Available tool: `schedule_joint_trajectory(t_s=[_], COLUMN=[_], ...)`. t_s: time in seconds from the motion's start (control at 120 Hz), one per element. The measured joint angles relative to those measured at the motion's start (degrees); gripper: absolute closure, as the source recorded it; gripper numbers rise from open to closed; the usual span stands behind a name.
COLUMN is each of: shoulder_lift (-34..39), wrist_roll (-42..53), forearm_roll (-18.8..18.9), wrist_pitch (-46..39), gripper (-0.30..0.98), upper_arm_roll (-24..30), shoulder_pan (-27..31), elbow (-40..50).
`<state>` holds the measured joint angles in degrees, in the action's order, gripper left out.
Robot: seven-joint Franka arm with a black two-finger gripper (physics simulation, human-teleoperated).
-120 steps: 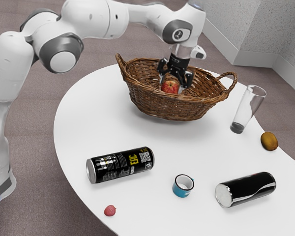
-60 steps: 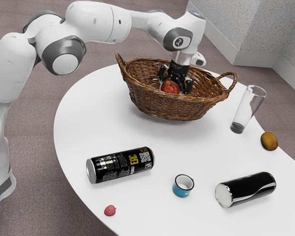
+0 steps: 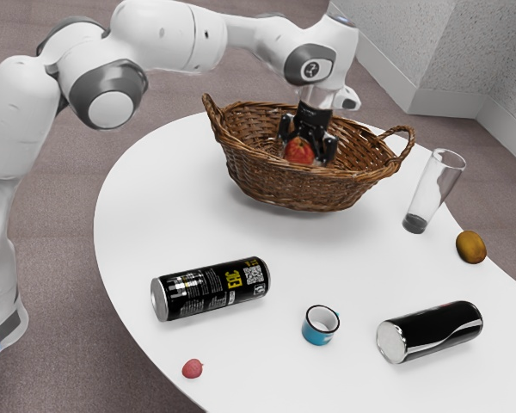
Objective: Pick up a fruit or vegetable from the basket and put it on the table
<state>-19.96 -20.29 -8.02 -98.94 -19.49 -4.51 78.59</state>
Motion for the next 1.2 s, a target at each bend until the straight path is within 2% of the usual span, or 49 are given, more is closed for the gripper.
schedule_joint_trajectory(t_s=[0.05, 0.15, 0.25, 0.317, 0.442, 0.758, 1.117, 1.2], shoulder_lift=[1.9, 5.45, 9.61, 11.88, 14.73, 14.78, 9.97, 9.55], wrist_roll=[0.19, 0.52, 0.8, 0.97, 1.23, 0.96, -0.32, -0.79], forearm_roll=[0.08, 0.25, 0.32, 0.29, 0.41, 1.18, 3.54, 3.62], wrist_pitch=[0.68, 2.19, 3.97, 5.22, 7.34, 8.41, 6.03, 5.58], gripper=[0.37, 0.48, 0.47, 0.46, 0.45, 0.45, 0.45, 0.29], upper_arm_roll=[-0.05, -0.07, 0.83, 3.52, 11.99, 24.18, 28.59, 28.63], shoulder_pan=[0.01, 0.0, 0.17, 0.42, -0.01, 0.1, -0.49, -0.34], elbow=[-0.51, -1.0, -1.68, -1.8, -1.86, -1.89, -0.13, -0.04])
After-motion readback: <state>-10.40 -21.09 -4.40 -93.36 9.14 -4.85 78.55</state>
